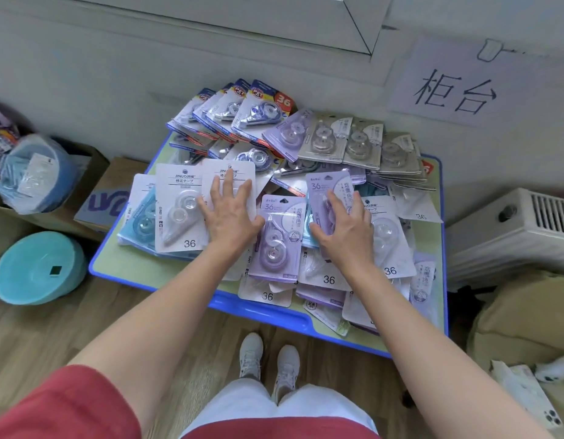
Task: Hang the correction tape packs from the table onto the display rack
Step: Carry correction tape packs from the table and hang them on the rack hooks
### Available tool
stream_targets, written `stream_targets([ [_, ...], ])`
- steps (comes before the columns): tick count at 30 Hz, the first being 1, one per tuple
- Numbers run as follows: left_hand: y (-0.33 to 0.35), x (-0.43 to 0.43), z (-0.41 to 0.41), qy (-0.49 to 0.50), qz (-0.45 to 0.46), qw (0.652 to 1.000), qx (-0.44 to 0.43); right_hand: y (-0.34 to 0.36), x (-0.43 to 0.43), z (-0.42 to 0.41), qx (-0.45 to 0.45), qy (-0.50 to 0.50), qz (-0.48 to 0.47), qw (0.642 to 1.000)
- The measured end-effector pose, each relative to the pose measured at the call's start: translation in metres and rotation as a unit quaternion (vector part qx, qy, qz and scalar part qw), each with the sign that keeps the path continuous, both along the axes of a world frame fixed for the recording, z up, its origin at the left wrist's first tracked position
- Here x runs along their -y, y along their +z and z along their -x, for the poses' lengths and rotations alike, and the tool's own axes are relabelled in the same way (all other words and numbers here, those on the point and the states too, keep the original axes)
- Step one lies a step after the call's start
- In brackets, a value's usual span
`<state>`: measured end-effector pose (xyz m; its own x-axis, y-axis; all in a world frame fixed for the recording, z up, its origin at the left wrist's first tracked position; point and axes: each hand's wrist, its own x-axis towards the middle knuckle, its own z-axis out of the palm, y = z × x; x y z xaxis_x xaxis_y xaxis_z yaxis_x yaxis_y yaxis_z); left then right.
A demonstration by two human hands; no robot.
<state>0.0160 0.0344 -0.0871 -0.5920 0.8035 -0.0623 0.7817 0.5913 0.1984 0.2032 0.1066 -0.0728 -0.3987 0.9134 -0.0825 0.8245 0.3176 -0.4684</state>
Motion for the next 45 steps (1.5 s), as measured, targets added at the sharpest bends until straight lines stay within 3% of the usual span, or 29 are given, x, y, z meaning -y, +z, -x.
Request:
stream_targets([
  [5,0.012,0.004,-0.001,-0.014,-0.073,0.997,0.03,0.008,-0.001,0.004,-0.01,-0.02,-0.017,1.0],
  [14,0.02,0.017,-0.004,-0.085,-0.075,0.993,0.046,0.017,0.025,0.013,-0.023,-0.057,-0.025,0.998],
  [22,0.02,0.044,-0.007,-0.227,-0.065,0.968,0.079,0.013,0.101,-0.005,-0.023,-0.196,-0.05,0.979],
  [34,0.012,0.155,-0.057,-0.474,-0.056,0.874,0.092,-0.002,0.307,-0.035,-0.001,-0.443,-0.04,0.896],
  [45,0.005,0.317,-0.16,-0.655,-0.034,0.751,0.081,-0.002,0.538,-0.082,0.014,-0.628,-0.009,0.778],
])
